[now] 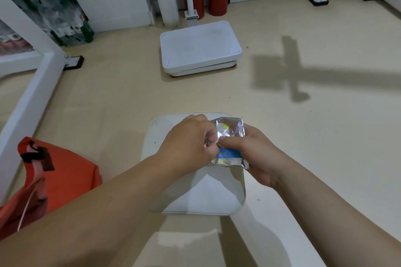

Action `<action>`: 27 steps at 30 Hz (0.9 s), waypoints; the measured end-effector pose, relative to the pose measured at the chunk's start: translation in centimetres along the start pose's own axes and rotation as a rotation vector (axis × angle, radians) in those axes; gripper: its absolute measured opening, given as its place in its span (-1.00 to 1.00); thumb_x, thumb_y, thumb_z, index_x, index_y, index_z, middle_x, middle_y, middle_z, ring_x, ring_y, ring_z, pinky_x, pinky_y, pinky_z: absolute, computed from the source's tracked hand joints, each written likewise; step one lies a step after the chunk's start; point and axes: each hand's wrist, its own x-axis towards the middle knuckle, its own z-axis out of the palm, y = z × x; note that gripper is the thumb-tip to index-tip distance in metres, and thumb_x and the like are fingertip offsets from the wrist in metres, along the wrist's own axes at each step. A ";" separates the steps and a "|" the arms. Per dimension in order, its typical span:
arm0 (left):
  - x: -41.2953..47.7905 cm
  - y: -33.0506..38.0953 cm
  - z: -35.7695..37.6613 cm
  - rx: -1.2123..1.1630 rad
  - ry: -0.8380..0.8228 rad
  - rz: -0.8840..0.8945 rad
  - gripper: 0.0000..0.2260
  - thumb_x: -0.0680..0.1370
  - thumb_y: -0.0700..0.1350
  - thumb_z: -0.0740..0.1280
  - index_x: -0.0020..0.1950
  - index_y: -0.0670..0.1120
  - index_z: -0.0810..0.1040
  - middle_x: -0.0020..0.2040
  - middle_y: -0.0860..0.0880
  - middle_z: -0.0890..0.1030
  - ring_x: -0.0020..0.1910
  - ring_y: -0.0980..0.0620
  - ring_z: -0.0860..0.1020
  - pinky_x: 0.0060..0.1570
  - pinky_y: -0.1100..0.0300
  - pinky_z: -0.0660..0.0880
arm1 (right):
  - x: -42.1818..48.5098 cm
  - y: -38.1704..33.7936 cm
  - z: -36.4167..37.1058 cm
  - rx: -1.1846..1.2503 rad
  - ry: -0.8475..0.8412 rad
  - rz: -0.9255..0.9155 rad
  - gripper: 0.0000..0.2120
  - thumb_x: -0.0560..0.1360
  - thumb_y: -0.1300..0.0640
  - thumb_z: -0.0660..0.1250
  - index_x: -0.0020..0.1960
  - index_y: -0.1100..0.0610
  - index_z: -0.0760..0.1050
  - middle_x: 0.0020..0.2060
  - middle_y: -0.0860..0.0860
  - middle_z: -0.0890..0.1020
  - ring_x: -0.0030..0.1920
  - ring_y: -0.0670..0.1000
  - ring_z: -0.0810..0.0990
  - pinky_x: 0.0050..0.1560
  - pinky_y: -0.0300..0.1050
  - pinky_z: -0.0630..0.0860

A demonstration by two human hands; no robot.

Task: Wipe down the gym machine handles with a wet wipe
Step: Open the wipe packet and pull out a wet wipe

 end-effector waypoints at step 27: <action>-0.2 0.5 -0.9 -0.469 -0.013 -0.253 -0.91 0.53 -0.17 0.49 -0.01 -0.04 0.61 -0.13 -0.01 0.74 -0.18 0.07 0.72 -0.06 0.12 0.67 | 0.2 0.7 -0.2 0.113 0.134 0.068 -0.73 0.50 0.34 0.47 0.17 0.15 0.69 0.04 0.19 0.78 0.01 0.20 0.78 0.03 0.10 0.69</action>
